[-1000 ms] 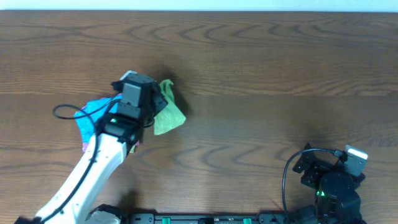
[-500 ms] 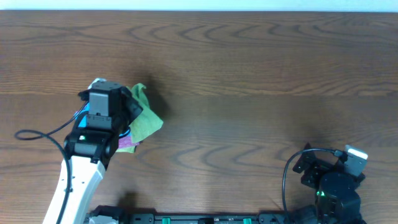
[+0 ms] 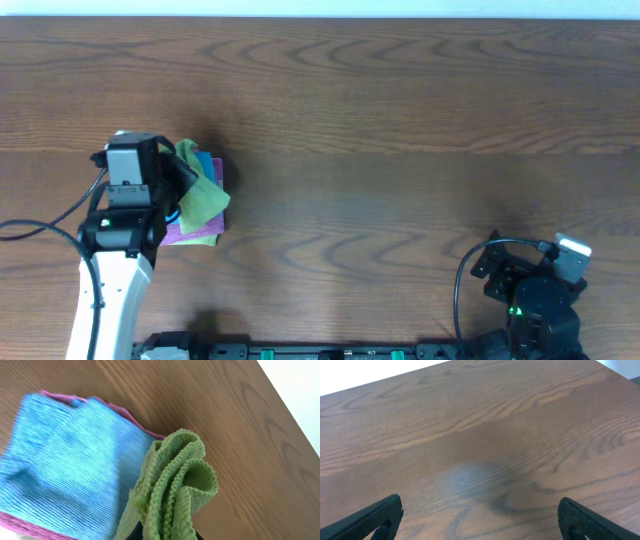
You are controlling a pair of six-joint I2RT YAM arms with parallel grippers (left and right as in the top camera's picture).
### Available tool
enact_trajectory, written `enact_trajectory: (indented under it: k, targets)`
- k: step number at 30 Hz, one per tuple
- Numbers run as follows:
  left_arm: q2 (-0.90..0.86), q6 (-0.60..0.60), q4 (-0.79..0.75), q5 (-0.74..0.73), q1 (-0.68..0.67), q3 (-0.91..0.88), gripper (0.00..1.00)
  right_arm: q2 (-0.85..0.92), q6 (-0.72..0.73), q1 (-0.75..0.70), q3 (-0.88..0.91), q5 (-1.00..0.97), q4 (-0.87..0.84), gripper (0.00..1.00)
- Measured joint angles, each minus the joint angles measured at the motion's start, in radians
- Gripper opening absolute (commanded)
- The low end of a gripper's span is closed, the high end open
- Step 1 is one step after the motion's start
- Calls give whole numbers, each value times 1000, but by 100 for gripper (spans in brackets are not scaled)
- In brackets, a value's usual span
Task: Fold the cloth
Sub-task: 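Lift the green cloth with the left gripper and carry it left onto the stack, then lower the green cloth onto the colored cloth stack with the left gripper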
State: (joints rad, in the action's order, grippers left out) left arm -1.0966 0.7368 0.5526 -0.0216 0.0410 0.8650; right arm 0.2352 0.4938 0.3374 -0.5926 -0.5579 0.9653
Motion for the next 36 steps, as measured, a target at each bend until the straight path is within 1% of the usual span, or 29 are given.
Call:
enact_trajectory:
  k: [7,9,11,14,20,22,27,31,33,35,36]
  targets:
    - [-16,-31,-3,3,55,0,6,0,0,0,0,0,0,99]
    - [-36,-37,-3,3,58,0,7,0,0,0,0,0,0,99]
    - [-60,-39,-5,4,60,0,11,0,0,0,0,0,0,99]
    - [-104,-43,-10,15,60,0,12,0,0,0,0,0,0,99]
    - [-164,-54,-10,80,70,0,14,0,0,0,0,0,0,99]
    - [-171,-56,-11,102,86,0,17,0,0,0,0,0,0,99]
    - [-183,-66,-22,131,151,0,38,0,0,0,0,0,0,99]
    - [-185,-76,-26,138,185,0,52,0,0,0,0,0,0,99]
    - [-185,-78,-26,141,192,0,60,0,0,0,0,0,0,99]
    - [-185,-81,-29,142,193,0,66,0,0,0,0,0,0,99]
    - [-185,-85,-29,142,193,0,67,0,0,0,0,0,0,99]
